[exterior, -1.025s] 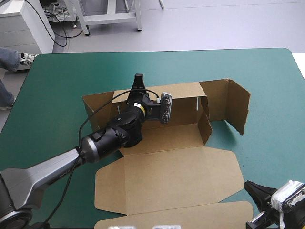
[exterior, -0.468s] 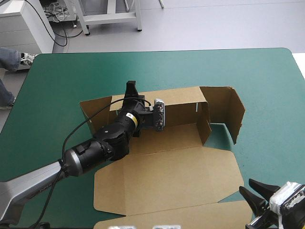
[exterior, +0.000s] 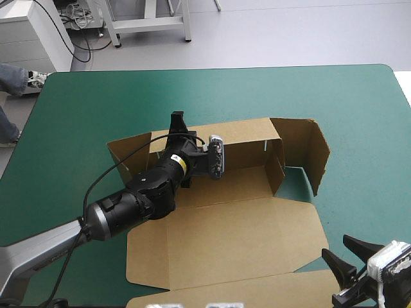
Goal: Fold the box
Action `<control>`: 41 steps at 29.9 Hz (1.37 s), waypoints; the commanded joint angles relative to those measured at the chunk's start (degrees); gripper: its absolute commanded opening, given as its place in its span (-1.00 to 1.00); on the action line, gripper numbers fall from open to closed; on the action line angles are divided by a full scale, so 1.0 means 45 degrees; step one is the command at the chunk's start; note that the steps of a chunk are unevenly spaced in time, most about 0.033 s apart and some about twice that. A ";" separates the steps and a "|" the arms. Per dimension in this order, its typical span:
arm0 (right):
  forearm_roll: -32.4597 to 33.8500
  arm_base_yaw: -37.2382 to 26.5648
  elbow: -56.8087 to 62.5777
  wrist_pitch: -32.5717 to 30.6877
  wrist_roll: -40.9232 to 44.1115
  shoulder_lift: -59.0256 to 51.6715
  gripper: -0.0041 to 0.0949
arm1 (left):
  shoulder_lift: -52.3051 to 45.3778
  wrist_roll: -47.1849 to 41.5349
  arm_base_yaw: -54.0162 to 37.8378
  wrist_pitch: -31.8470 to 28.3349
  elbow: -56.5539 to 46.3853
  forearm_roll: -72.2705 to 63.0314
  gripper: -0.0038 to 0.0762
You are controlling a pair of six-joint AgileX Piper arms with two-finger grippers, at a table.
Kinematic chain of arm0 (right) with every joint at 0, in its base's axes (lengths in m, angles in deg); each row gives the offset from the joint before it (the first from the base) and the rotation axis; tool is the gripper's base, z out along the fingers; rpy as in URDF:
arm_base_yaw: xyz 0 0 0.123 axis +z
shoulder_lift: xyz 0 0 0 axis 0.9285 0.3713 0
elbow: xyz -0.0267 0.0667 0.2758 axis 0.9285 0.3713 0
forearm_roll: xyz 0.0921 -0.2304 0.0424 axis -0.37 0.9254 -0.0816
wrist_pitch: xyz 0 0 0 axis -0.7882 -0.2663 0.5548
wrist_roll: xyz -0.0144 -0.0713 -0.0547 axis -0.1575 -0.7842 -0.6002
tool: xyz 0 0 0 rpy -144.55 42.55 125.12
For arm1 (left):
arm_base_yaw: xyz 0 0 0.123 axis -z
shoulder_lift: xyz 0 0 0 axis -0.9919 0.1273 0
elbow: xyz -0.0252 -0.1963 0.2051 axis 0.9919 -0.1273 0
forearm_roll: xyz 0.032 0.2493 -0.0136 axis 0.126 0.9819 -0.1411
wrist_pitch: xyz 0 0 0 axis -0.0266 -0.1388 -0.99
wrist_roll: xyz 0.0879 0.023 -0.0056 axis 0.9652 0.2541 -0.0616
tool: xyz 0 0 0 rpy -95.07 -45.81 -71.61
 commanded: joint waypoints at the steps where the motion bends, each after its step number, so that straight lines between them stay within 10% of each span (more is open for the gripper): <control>1: 0.0789 -0.0008 -0.0725 0.0996 0.0759 0.0778 0.14 | -0.0476 -0.0149 0.0198 -0.0497 0.0312 0.0103 -0.92; 31: 0.6301 -0.0099 -1.4548 -0.3075 0.0430 1.4723 0.01 | -0.0476 -0.0125 0.0198 -0.0438 0.0312 0.0055 -0.92; 41: 0.1423 -0.3808 -1.8939 -0.3106 -0.2314 1.8894 0.01 | -0.0476 0.0002 0.0198 -0.0438 0.0312 0.0055 -0.92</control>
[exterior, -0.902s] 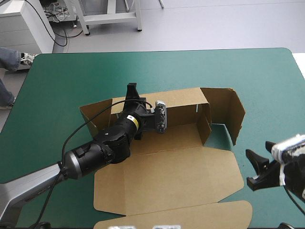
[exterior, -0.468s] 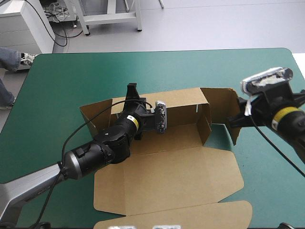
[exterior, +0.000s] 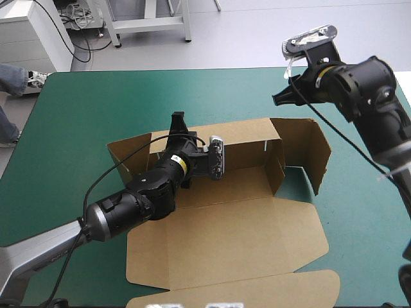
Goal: Fold the box
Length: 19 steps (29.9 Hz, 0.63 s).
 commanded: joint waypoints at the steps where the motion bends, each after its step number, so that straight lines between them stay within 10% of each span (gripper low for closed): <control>1: -0.1685 -0.1346 -0.1416 0.0442 -0.1161 0.0809 0.01 | -0.0462 -0.0078 0.0147 -0.0488 0.0312 0.0070 -0.92; 6: -0.4178 -0.2624 -0.2822 -0.0595 -0.2631 0.2607 0.02 | -0.0462 -0.0078 0.0147 -0.0574 0.0312 0.0070 -0.92; 19: -0.4604 -0.2803 -0.3177 -0.0595 -0.3241 0.4491 0.01 | -0.0462 -0.0078 0.0123 -0.0670 0.0312 0.0070 -0.92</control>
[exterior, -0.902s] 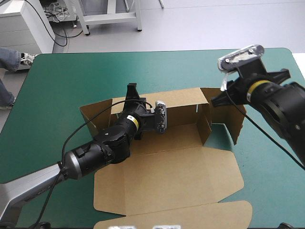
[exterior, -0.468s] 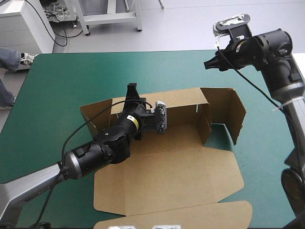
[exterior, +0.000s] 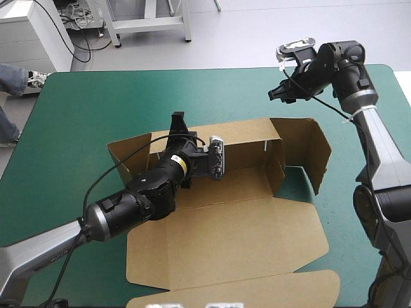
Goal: Fold the box
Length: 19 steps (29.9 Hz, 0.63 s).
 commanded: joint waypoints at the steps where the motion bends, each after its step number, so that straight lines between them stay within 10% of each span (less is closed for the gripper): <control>1: -0.0106 -0.0078 -0.0305 0.0468 -0.0158 -0.0685 0.01 | -0.0462 -0.0078 0.0123 -0.0656 0.0312 0.0083 -0.92; 19: -0.1005 -0.0089 0.4165 0.0449 -0.1175 -0.3119 0.00 | -0.0413 -0.0078 0.0104 -0.1020 0.0312 0.0130 -0.92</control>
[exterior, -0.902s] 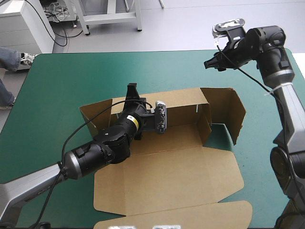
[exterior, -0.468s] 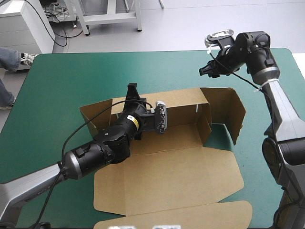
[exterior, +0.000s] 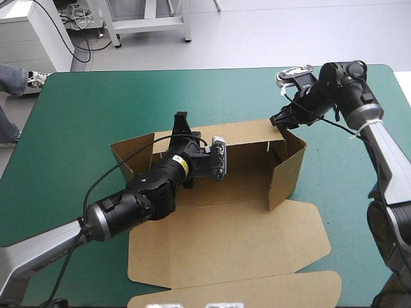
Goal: Fold the box
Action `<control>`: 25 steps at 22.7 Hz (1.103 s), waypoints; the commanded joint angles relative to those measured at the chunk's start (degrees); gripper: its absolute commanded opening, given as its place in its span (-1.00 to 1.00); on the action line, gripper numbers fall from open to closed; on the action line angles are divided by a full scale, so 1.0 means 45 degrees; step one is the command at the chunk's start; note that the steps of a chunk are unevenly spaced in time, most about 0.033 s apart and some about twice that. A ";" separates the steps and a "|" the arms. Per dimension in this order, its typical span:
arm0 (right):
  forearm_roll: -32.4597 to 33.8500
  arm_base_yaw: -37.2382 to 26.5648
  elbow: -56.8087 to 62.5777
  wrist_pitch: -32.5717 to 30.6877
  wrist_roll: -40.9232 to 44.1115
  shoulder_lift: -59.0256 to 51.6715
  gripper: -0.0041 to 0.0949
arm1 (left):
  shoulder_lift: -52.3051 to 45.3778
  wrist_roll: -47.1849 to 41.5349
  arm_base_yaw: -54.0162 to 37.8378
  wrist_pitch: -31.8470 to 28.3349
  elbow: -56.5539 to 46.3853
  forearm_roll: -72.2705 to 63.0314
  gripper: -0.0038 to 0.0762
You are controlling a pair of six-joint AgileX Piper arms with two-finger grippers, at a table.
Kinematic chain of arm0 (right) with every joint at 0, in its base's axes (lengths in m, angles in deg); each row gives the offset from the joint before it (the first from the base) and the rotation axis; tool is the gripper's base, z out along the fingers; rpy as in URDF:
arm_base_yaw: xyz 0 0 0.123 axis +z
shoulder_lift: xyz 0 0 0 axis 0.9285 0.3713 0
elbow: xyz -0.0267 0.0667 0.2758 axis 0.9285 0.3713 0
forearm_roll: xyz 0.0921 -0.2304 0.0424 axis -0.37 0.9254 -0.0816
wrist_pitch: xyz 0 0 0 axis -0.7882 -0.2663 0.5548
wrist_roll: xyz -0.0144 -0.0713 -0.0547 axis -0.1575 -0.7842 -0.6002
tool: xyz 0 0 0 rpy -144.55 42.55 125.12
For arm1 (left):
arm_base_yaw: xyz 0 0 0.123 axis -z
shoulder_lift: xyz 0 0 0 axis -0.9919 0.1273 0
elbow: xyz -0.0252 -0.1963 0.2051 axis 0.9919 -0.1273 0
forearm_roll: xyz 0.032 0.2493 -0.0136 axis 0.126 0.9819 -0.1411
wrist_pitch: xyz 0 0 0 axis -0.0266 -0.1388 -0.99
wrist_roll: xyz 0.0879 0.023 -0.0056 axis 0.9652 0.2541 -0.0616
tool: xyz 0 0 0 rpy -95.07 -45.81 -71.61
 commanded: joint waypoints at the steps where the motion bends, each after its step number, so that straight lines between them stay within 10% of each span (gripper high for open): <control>1: -0.0374 -0.0053 0.0632 0.0304 -0.0574 -0.1598 0.00 | -0.0373 -0.0115 0.0104 -0.0517 0.0312 0.0148 -0.92; 25: -0.4530 -0.0053 0.9006 0.5717 -0.5782 -0.7109 -0.03 | 0.0201 0.0921 0.0104 -0.0538 0.0282 -0.1321 -0.92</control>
